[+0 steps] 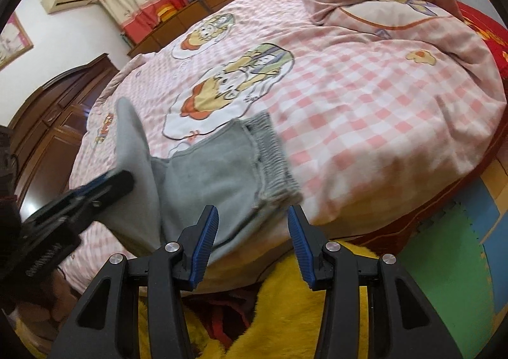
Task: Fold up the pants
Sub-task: 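Fold the lifted grey pants edge over the bundle with the left tool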
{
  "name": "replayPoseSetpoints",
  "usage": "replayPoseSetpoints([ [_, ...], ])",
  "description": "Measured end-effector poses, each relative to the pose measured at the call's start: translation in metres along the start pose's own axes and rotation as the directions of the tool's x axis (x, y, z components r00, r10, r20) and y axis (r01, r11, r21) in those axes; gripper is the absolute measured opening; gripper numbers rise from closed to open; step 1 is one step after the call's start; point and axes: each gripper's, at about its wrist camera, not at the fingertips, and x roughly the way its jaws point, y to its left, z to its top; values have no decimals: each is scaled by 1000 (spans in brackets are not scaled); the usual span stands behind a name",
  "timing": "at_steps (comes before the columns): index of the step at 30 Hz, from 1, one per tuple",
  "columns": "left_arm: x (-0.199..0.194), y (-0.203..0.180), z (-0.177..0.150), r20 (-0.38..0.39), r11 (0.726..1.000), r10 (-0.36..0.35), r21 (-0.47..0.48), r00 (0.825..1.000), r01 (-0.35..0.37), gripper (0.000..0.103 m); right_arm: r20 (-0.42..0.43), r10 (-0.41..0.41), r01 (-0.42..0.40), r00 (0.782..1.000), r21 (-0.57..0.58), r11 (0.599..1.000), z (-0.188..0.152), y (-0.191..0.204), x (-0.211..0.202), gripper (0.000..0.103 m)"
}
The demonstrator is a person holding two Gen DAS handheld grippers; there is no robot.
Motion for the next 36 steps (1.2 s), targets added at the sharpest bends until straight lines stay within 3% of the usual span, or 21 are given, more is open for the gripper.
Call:
replayPoseSetpoints([
  [8, 64, -26, 8, -89, 997, -78, 11, 993, 79, 15, -15, -34, 34, 999, 36, 999, 6, -22, 5, 47],
  [14, 106, -38, 5, -171, 996, -84, -2, 982, 85, 16, -38, -47, 49, 998, 49, 998, 10, -28, 14, 47],
  [20, 112, -38, 4, -197, 991, -134, -24, 971, 132, 33, -42, -49, 51, 998, 35, 998, 12, -22, 16, 47],
  [24, 95, -32, 5, -178, 989, -148, -47, 973, 142, 46, -41, -38, 38, 998, 1, 999, 15, -11, 16, 46],
  [30, 57, -1, 6, -109, 994, -85, -84, 990, 76, 58, -75, 32, -37, 997, -63, 997, 22, 12, 28, 47],
  [33, 48, 19, 2, -111, 994, -20, -106, 994, 8, 59, -116, 83, -94, 990, -91, 991, 24, 24, 40, 47],
  [36, 47, 42, -7, -133, 988, 26, -147, 991, -45, 60, -137, 79, -98, 987, -139, 985, 28, 38, 51, 47],
])
